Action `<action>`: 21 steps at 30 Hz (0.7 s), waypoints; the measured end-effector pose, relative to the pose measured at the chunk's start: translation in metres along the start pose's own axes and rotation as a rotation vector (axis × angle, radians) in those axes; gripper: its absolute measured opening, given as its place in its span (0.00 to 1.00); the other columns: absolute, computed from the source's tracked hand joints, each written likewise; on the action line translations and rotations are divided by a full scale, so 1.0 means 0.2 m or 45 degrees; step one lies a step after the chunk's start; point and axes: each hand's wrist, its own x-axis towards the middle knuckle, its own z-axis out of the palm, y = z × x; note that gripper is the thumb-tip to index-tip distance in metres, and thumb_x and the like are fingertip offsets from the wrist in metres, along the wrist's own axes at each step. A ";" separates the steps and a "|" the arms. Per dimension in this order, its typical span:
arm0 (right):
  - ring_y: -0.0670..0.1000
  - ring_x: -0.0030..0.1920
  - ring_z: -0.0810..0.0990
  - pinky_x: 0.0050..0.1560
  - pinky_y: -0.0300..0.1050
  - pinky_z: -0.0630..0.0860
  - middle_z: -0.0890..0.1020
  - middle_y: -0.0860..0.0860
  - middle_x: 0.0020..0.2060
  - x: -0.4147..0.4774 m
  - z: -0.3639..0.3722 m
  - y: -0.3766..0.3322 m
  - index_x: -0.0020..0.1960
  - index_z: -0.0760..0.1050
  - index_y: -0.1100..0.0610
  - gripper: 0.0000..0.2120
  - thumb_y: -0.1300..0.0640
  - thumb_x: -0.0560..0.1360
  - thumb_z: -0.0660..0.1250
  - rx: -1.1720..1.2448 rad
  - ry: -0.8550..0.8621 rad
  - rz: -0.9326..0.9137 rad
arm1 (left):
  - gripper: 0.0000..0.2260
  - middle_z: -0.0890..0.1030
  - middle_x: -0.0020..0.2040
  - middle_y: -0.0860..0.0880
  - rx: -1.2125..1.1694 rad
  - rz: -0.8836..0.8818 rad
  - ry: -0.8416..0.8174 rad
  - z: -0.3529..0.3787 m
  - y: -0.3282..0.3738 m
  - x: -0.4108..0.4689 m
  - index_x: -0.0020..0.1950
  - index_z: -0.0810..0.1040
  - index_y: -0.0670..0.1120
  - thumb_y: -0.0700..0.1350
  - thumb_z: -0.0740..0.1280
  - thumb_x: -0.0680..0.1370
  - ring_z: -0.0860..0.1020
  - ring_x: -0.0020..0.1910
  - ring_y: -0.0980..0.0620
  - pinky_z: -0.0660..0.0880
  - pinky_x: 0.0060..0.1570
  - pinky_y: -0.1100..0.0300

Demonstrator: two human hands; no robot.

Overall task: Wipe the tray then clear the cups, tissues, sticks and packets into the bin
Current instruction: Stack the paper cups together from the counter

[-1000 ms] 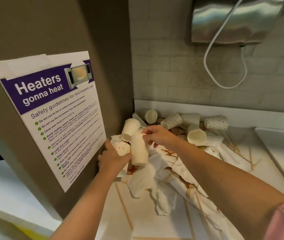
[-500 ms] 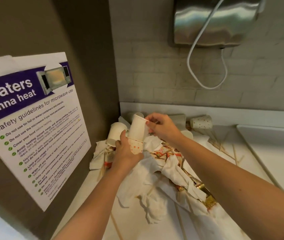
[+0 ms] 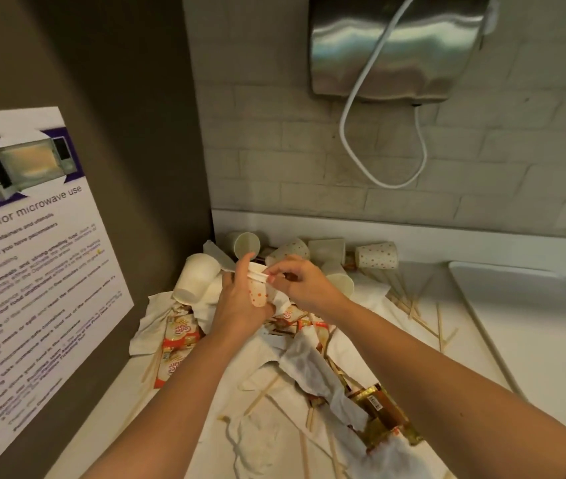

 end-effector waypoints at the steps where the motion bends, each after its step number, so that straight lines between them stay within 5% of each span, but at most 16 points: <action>1: 0.48 0.53 0.74 0.55 0.39 0.69 0.74 0.53 0.53 0.00 -0.03 0.01 0.56 0.80 0.57 0.10 0.58 0.78 0.64 -0.004 -0.012 -0.017 | 0.40 0.64 0.68 0.44 -0.004 0.014 0.003 0.01 0.00 0.01 0.73 0.54 0.57 0.41 0.74 0.69 0.70 0.64 0.44 0.72 0.57 0.54; 5: 0.40 0.48 0.74 0.47 0.27 0.70 0.75 0.47 0.53 0.03 -0.19 0.10 0.61 0.77 0.55 0.12 0.59 0.79 0.61 -0.088 0.075 0.007 | 0.40 0.64 0.68 0.46 0.029 0.041 0.011 0.05 0.00 0.04 0.73 0.56 0.56 0.40 0.74 0.68 0.68 0.65 0.45 0.70 0.59 0.53; 10: 0.54 0.64 0.72 0.64 0.43 0.68 0.76 0.51 0.63 0.11 -0.36 0.34 0.63 0.75 0.53 0.18 0.64 0.75 0.65 -0.588 0.150 0.131 | 0.41 0.64 0.69 0.46 0.054 0.035 0.033 0.11 0.02 0.08 0.74 0.55 0.55 0.41 0.75 0.68 0.67 0.67 0.46 0.69 0.62 0.52; 15: 0.56 0.64 0.69 0.62 0.47 0.70 0.70 0.52 0.64 0.13 -0.38 0.49 0.66 0.71 0.46 0.23 0.61 0.73 0.66 -0.932 -0.006 0.259 | 0.43 0.63 0.71 0.48 0.062 0.060 0.021 0.16 0.04 0.13 0.74 0.54 0.54 0.40 0.75 0.68 0.65 0.69 0.47 0.67 0.65 0.53; 21: 0.55 0.59 0.75 0.55 0.50 0.76 0.74 0.52 0.61 0.18 -0.39 0.54 0.63 0.75 0.47 0.16 0.59 0.78 0.61 -1.028 0.059 0.175 | 0.43 0.63 0.71 0.48 0.069 0.056 0.007 0.21 0.04 0.19 0.74 0.53 0.55 0.40 0.76 0.67 0.65 0.70 0.47 0.67 0.66 0.52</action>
